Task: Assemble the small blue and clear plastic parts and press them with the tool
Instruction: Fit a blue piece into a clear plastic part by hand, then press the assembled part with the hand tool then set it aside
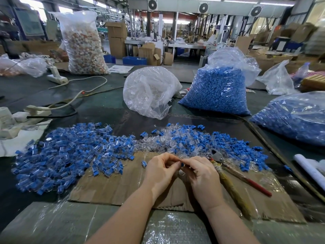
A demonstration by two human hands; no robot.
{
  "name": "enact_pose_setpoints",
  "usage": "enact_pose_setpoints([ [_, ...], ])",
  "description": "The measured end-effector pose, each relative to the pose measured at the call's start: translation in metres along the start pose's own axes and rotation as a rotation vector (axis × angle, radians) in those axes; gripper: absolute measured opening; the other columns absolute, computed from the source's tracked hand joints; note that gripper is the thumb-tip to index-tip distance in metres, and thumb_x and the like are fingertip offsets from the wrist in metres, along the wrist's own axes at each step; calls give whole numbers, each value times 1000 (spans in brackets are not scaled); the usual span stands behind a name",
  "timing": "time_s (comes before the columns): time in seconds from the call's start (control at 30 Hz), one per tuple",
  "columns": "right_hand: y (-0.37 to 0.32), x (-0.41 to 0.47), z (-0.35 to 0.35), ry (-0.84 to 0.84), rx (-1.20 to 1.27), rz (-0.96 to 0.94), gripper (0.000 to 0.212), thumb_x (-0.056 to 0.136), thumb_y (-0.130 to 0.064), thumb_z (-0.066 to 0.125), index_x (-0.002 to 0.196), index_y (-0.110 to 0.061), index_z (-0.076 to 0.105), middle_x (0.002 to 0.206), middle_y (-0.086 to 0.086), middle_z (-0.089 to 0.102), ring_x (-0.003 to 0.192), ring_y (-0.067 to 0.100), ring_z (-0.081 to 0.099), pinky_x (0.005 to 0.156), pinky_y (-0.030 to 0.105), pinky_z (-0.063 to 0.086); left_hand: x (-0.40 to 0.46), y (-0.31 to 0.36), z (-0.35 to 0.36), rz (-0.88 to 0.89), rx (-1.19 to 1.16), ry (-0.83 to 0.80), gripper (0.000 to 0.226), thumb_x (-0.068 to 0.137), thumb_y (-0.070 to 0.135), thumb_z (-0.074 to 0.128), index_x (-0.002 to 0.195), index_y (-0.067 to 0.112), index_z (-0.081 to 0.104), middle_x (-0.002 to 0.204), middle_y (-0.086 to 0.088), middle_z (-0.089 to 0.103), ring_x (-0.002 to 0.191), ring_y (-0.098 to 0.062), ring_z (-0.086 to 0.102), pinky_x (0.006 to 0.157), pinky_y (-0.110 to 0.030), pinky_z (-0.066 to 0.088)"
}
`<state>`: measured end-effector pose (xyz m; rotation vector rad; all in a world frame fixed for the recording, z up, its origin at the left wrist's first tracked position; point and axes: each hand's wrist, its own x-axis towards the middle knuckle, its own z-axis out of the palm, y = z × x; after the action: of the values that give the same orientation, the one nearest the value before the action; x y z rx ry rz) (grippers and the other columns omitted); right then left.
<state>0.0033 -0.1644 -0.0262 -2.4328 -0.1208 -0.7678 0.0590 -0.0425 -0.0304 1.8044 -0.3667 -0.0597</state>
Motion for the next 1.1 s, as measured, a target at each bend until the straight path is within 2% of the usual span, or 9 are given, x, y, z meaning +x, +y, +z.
enact_pose_setpoints([
  [0.07, 2, 0, 1, 3, -42, -9, 20, 78, -22, 72, 94, -11, 74, 85, 0, 69, 79, 22, 62, 72, 37, 51, 0, 0, 1, -20, -33, 1, 12, 82, 3, 67, 82, 15, 68, 75, -2, 69, 67, -7, 62, 62, -11, 48],
  [0.17, 2, 0, -3, 29, -119, 23, 25, 75, -9, 76, 99, -12, 72, 90, -1, 67, 85, 20, 62, 81, 35, 47, 2, 0, 1, -44, -68, 5, 13, 82, 3, 67, 78, 16, 67, 73, -4, 68, 66, -8, 61, 60, -13, 49],
  [0.3, 4, 3, -23, 31, -359, 291, 38, 89, -31, 60, 125, -21, 56, 116, -4, 58, 108, 14, 52, 97, 33, 34, 3, 1, -1, -64, -98, 14, 16, 82, 3, 68, 75, 18, 66, 68, 1, 65, 57, 4, 60, 53, -8, 44],
  [0.43, 18, 3, -52, -287, -708, 671, 59, 88, -63, 38, 133, -23, 38, 136, 6, 42, 124, 24, 42, 104, 47, 32, 5, 3, -2, -118, -128, 33, 11, 83, 7, 68, 78, 17, 66, 68, -1, 64, 53, -3, 55, 47, -10, 40],
  [0.57, 29, -2, -67, -530, -729, 845, 76, 81, -75, 37, 138, -25, 34, 151, 6, 26, 134, 30, 32, 107, 56, 25, 5, 6, -3, -158, -194, 31, 6, 83, 5, 66, 81, 10, 66, 69, -6, 63, 47, -2, 54, 44, -10, 40],
  [0.77, 21, -5, -62, -409, -738, 724, 42, 91, -55, 40, 112, -20, 46, 126, 10, 45, 116, 28, 43, 96, 43, 42, 6, 10, -4, -256, -355, 48, 4, 85, 2, 63, 89, 3, 65, 69, -9, 61, 55, -13, 58, 59, -25, 53],
  [0.87, 16, 1, -63, -351, -690, 590, 35, 94, -51, 37, 100, -18, 45, 105, 4, 49, 99, 20, 49, 84, 31, 45, 9, 15, -7, -309, -408, 65, 5, 86, 2, 62, 91, 2, 64, 69, -8, 63, 49, -10, 57, 52, -23, 49],
  [1.0, -1, 18, -64, -425, -255, 547, 29, 98, -42, 37, 81, -19, 45, 74, -5, 48, 63, 9, 45, 52, 24, 32, 16, 20, -8, -315, -407, 78, 6, 86, 4, 64, 90, 3, 66, 67, -5, 65, 45, -6, 54, 42, -18, 44],
  [1.1, -15, 29, -61, -486, 127, 627, 32, 97, -34, 42, 72, -15, 47, 68, 1, 50, 60, 17, 44, 57, 27, 34, 23, 24, -7, -316, -409, 101, 3, 85, 7, 65, 84, 8, 68, 65, -2, 67, 47, -5, 55, 43, -19, 44],
])
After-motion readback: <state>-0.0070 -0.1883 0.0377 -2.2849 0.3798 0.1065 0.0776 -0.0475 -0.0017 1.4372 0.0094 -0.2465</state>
